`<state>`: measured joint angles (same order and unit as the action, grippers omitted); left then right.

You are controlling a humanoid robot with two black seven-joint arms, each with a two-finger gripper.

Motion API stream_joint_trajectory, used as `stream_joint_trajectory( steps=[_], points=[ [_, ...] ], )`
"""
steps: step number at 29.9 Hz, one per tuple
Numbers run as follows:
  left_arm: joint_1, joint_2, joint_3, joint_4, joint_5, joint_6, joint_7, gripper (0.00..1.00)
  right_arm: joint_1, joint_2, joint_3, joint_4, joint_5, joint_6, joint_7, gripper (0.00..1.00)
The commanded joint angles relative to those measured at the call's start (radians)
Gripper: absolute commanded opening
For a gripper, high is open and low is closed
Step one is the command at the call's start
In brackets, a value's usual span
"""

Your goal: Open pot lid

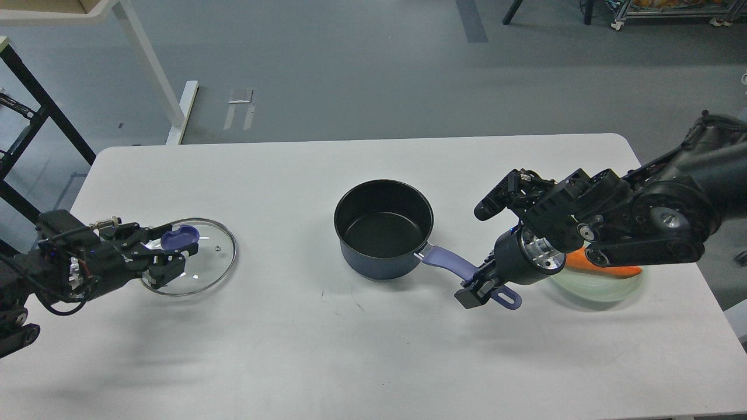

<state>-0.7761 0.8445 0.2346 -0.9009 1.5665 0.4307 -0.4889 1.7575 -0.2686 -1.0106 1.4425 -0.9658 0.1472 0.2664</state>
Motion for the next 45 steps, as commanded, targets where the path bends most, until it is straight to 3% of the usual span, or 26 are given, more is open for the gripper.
stream_joint_trajectory(
  steps=[1,4,10,17,19,23,25,29,34,37,42,45],
  points=[
    [0.001,-0.001,0.000,0.002,0.000,0.000,0.000,0.52,0.000,0.000,0.003,0.001,0.001,0.000,0.000,0.21],
    [0.001,-0.001,0.002,0.003,0.000,0.000,0.000,0.54,0.000,-0.001,0.003,0.001,0.001,0.000,-0.001,0.21],
    [0.001,0.001,0.000,0.005,0.000,0.000,0.000,0.76,0.000,0.002,0.003,-0.001,0.001,0.000,-0.001,0.28],
    [0.000,0.005,0.000,0.005,0.000,0.002,0.000,0.79,0.000,0.005,0.024,-0.001,0.002,-0.003,-0.001,0.33],
    [0.000,0.011,-0.005,0.005,-0.003,0.000,0.000,0.81,0.000,0.005,0.024,-0.002,0.002,-0.008,-0.001,0.42],
    [-0.014,0.015,-0.018,0.005,-0.098,-0.001,0.000,0.94,-0.003,-0.009,0.047,-0.004,0.006,-0.014,0.000,0.69],
    [-0.019,0.016,-0.023,0.003,-0.213,-0.003,0.000,0.99,-0.003,-0.024,0.053,-0.004,0.006,-0.015,0.000,0.76],
    [-0.043,0.013,-0.026,0.003,-0.428,-0.007,0.000,0.99,-0.003,-0.064,0.089,-0.002,0.007,-0.015,0.004,0.89],
    [-0.101,0.008,-0.029,-0.004,-0.551,-0.016,0.000,0.99,-0.007,-0.129,0.136,-0.002,0.006,-0.014,0.007,0.95],
    [-0.153,0.002,-0.044,-0.009,-0.658,-0.055,0.000,0.99,-0.024,-0.207,0.223,-0.011,0.007,-0.014,0.010,0.96],
    [-0.189,-0.007,-0.147,-0.001,-0.958,-0.286,0.000,0.99,-0.124,-0.339,0.510,-0.071,0.006,-0.011,0.010,0.98],
    [-0.190,-0.037,-0.189,0.003,-1.110,-0.354,0.000,0.99,-0.217,-0.403,0.691,-0.120,0.010,-0.011,0.010,0.98]
  ],
)
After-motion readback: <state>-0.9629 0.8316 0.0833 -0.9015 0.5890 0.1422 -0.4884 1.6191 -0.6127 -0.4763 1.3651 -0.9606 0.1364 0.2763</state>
